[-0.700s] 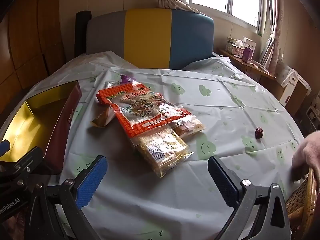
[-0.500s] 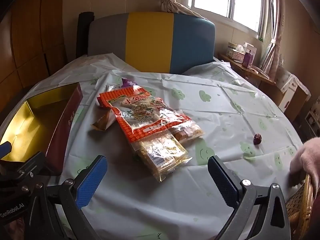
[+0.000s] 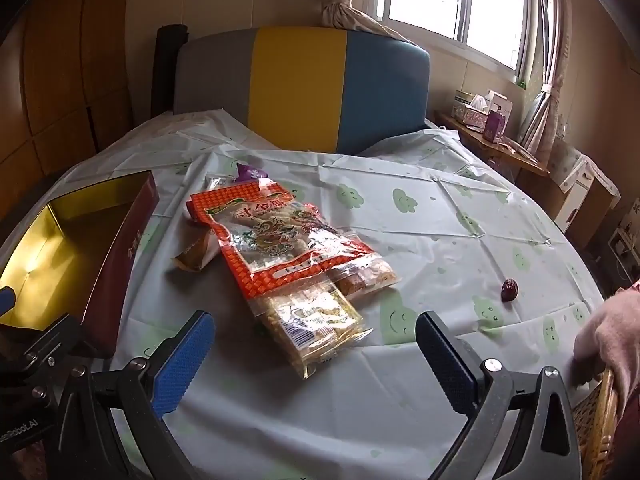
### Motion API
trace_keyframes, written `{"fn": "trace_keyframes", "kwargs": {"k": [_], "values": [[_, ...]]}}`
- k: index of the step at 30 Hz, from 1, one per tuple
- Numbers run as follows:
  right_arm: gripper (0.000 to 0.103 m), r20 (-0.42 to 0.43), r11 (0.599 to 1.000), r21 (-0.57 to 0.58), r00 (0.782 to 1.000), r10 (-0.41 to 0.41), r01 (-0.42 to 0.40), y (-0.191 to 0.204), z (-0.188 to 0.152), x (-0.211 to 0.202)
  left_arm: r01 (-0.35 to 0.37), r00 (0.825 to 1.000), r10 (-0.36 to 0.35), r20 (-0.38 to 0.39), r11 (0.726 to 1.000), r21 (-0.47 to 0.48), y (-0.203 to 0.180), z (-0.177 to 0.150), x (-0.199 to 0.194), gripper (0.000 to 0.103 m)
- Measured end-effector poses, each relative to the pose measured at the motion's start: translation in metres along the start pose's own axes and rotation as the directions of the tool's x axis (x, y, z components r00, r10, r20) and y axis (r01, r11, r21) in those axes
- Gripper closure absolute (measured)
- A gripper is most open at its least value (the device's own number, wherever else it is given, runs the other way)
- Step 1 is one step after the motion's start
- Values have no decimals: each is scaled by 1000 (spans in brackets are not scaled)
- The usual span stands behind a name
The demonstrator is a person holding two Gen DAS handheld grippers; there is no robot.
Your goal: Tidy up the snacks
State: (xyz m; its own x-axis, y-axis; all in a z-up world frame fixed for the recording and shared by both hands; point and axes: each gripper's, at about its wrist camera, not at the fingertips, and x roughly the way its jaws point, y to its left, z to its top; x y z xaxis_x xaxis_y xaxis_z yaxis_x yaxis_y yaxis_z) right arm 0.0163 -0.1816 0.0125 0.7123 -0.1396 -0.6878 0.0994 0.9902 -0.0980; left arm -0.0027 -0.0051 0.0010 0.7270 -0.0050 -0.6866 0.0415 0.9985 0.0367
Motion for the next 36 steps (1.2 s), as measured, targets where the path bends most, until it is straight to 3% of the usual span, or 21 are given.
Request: {"fn": "trace_keyframes", "kwargs": {"k": [24,36], "values": [[1,45,999,-23,999,-24,25,-13,17,-6,6,1000,-6,1,1000,8,-1,1,-5,1],[1,69,995,-98,998,-8,15,-24,39,-5,6,1000,-5,-8,1000,11,-3,1,-2,1]]}}
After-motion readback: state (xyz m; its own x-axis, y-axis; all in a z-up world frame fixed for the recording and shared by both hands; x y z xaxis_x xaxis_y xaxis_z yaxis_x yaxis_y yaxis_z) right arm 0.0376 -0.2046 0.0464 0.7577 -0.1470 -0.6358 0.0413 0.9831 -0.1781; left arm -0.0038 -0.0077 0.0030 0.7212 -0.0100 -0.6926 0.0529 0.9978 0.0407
